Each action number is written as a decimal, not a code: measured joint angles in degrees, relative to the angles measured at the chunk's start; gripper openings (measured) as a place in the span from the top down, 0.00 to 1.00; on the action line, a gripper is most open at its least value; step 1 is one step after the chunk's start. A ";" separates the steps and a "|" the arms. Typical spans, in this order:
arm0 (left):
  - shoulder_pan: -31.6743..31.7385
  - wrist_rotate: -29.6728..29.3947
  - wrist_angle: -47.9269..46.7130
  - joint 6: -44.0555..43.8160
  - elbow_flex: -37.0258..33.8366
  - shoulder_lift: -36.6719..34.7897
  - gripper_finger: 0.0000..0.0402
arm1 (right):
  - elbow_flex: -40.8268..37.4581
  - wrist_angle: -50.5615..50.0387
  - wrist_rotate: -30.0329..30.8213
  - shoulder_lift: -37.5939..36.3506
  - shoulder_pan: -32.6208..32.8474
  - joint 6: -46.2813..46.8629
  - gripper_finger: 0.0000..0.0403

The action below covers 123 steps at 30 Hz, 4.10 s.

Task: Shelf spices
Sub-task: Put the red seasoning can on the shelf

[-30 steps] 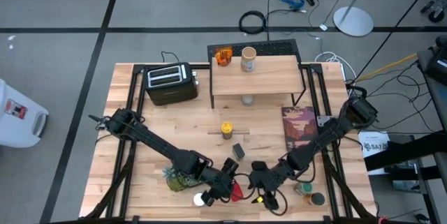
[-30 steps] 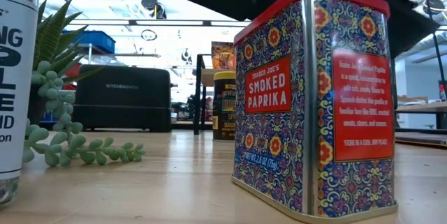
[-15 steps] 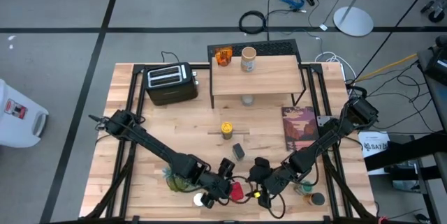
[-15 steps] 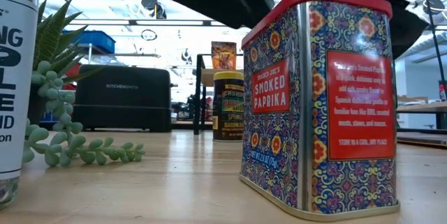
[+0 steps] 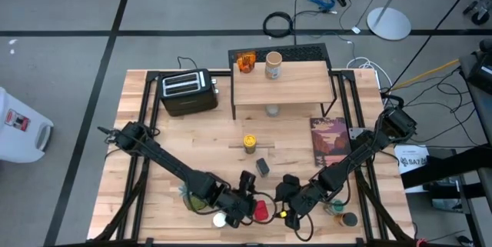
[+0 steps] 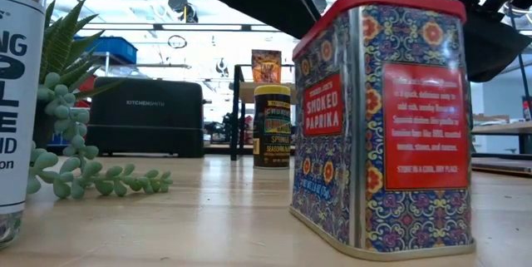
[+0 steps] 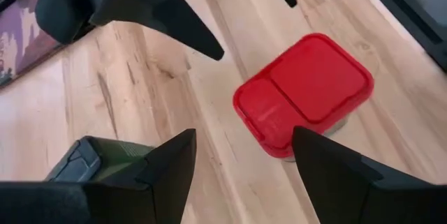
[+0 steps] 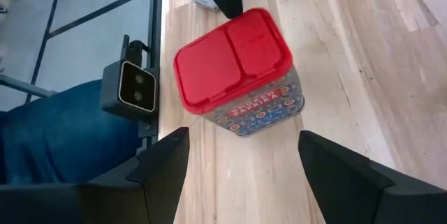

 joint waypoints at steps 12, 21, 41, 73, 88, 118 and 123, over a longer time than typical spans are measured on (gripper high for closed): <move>2.59 -7.22 2.92 0.24 0.02 1.46 0.39 | 0.00 -1.77 -0.67 0.02 0.00 -0.60 0.36; 3.44 -9.63 3.63 -0.36 -0.02 0.63 0.39 | 0.00 -7.16 -0.58 0.04 0.72 -7.53 0.36; -0.18 -13.75 -10.68 -13.04 0.00 -6.86 0.39 | 16.11 -24.74 6.94 0.07 2.87 -39.17 0.36; -2.83 -12.90 -24.07 -33.12 0.00 -6.86 0.39 | 22.28 -24.31 -10.29 10.86 -6.29 -69.36 0.36; -2.94 -12.33 -23.56 -34.64 0.00 -6.84 0.39 | 30.16 -33.13 -9.95 12.51 -7.53 -73.43 0.36; -2.94 -11.52 -22.64 -34.56 0.00 -6.80 0.39 | 30.23 -33.55 -11.08 16.85 -9.89 -73.85 0.34; -2.94 -11.52 -22.67 -34.53 0.00 -6.80 0.39 | 30.23 -33.99 -6.47 16.83 -8.95 -72.46 0.35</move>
